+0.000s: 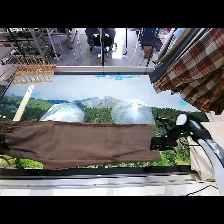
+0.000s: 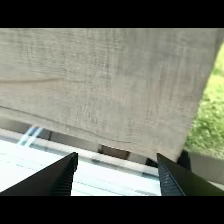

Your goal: Fold the clothes and pants, and hang the long-sleeved shirts on hangers.

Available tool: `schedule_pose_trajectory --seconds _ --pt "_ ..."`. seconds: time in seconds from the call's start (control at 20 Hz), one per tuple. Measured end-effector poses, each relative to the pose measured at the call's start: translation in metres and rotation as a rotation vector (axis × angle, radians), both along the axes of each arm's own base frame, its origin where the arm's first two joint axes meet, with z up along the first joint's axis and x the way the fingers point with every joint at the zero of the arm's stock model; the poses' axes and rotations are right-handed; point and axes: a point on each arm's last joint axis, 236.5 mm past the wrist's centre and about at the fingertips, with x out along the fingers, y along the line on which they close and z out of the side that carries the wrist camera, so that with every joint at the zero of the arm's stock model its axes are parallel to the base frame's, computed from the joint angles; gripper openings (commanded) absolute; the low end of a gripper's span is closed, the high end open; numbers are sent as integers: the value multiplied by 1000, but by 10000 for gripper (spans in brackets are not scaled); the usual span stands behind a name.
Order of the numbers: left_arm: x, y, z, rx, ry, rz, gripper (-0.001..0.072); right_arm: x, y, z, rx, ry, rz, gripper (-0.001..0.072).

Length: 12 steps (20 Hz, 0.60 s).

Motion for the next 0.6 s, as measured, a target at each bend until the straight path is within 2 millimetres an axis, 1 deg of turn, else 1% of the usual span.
schedule_pose_trajectory --seconds 0.1,0.15,0.2,0.25,0.3,0.35,0.5,0.6 --pt "10 -9 11 -35 -58 14 420 8 -26 6 -31 -76 -73 567" --pt "17 -12 19 -48 -95 23 380 12 -37 7 -22 -102 -126 566" --pt "27 -19 27 -74 -141 34 264 15 -44 7 3 -114 -169 559" --pt "37 -27 36 -106 -188 44 172 18 -49 5 36 -128 -202 516" --pt "47 -35 46 -141 -239 51 60 22 -51 2 74 -139 -221 512" --pt "59 -45 56 -179 -295 56 12 25 -50 -2 118 -143 -226 512" --pt "88 -72 87 -281 -438 52 10 38 -45 -16 222 -171 -220 512" --pt "101 -87 101 -319 -497 23 9 45 -42 -28 265 -185 -212 511"
